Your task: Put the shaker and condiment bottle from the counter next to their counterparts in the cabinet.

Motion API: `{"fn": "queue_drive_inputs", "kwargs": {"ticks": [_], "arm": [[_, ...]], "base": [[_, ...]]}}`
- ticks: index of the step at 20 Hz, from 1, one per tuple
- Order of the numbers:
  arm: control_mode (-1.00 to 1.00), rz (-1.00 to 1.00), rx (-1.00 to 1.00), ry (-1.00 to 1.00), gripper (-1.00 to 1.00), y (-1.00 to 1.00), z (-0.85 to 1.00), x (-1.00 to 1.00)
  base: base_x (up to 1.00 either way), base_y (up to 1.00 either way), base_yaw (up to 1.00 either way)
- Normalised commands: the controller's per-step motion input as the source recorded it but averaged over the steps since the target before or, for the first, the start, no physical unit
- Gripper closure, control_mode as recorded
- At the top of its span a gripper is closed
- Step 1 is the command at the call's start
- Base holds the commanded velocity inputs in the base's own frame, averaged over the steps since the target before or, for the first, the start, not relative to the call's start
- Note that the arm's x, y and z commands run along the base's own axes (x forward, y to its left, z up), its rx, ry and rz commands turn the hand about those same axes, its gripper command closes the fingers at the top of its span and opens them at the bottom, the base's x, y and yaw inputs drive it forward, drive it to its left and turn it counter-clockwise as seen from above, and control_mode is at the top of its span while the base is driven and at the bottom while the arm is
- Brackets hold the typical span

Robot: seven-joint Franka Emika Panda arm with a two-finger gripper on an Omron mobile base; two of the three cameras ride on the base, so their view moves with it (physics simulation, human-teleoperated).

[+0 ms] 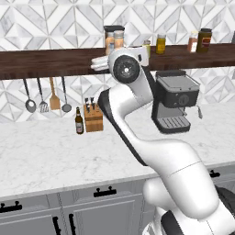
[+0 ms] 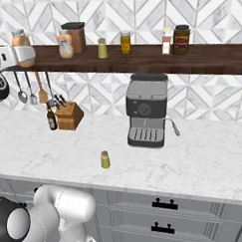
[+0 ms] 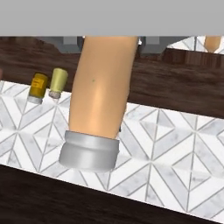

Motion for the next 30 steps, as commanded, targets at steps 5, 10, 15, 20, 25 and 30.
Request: {"fn": "queue_drive_inputs", "kwargs": {"ticks": [5, 10, 15, 20, 25, 30], "arm": [[-1.00, -0.15, 0.00, 0.00, 1.00, 0.04, 0.08, 0.00], [-1.00, -0.09, 0.00, 0.01, 1.00, 0.11, 0.00, 0.00], [-1.00, -0.01, 0.00, 0.00, 1.00, 0.00, 0.01, 0.27], [-1.00, 0.00, 0.00, 0.00, 1.00, -0.01, 0.00, 0.31], [-1.00, 0.00, 0.00, 0.00, 1.00, 0.00, 0.00, 0.05], [-1.00, 0.00, 0.00, 0.00, 1.00, 0.00, -0.01, 0.16]], "base": [[0.00, 0.00, 0.00], [0.00, 0.00, 0.00], [0.00, 0.00, 0.00], [0.00, 0.00, 0.00], [0.00, 0.00, 0.00], [0.00, 0.00, 0.00]]}}
